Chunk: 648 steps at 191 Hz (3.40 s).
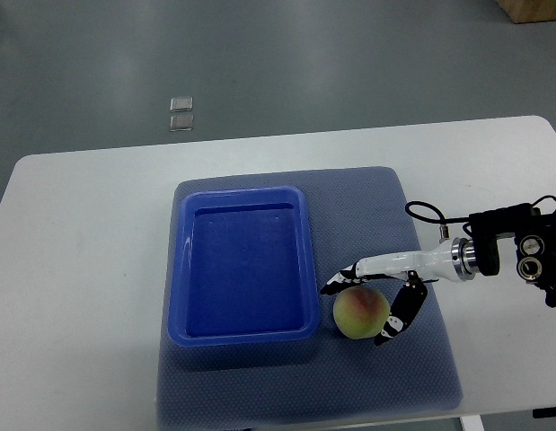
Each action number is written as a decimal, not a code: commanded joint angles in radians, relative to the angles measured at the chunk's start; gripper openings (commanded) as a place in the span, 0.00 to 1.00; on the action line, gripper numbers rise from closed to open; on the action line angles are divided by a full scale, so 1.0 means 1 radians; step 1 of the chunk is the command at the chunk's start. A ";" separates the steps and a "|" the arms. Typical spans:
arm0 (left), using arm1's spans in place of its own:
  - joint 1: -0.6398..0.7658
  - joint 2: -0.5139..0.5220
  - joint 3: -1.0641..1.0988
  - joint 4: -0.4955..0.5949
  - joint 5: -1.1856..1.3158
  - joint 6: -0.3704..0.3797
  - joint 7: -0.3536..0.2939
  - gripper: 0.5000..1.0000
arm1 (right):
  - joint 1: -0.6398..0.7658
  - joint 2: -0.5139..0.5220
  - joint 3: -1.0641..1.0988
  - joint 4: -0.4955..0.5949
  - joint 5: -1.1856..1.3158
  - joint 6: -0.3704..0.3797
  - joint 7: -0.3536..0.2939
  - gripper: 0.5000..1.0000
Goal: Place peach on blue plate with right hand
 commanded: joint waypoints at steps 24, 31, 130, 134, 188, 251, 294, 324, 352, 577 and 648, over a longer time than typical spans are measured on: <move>0.000 0.000 0.000 -0.001 0.000 0.000 0.000 1.00 | -0.048 0.005 0.015 -0.010 -0.040 -0.044 0.030 0.82; 0.000 0.000 0.000 -0.001 0.000 0.000 0.000 1.00 | -0.056 0.007 0.017 -0.013 -0.055 -0.058 0.035 0.78; 0.000 0.000 0.000 0.002 0.000 0.000 0.000 1.00 | 0.007 -0.064 0.058 0.016 -0.110 -0.075 0.053 0.00; 0.000 0.000 0.000 0.002 0.000 0.000 0.000 1.00 | 0.028 -0.077 0.060 0.024 -0.109 -0.064 0.053 0.00; 0.000 0.000 0.000 0.004 0.000 -0.002 -0.001 1.00 | 0.476 -0.271 0.067 0.058 0.012 0.131 0.039 0.00; 0.000 0.000 0.000 -0.002 0.000 -0.002 0.000 1.00 | 0.616 -0.210 0.066 0.024 0.054 0.183 -0.005 0.00; 0.000 0.000 0.002 0.001 0.000 -0.003 -0.001 1.00 | 0.604 0.087 0.052 -0.156 0.057 0.134 -0.008 0.00; 0.000 0.000 0.000 0.004 0.000 -0.003 -0.001 1.00 | 0.576 0.306 0.020 -0.284 0.057 0.094 -0.025 0.00; 0.000 0.000 -0.003 0.005 0.000 -0.003 -0.001 1.00 | 0.510 0.469 0.007 -0.444 0.051 0.082 -0.026 0.00; 0.000 0.000 0.003 0.005 0.000 -0.003 0.000 1.00 | 0.191 0.717 0.027 -0.775 0.003 0.048 -0.028 0.86; 0.000 0.000 0.000 0.005 0.000 -0.003 -0.001 1.00 | 0.190 0.667 0.466 -0.766 0.037 0.044 -0.019 0.86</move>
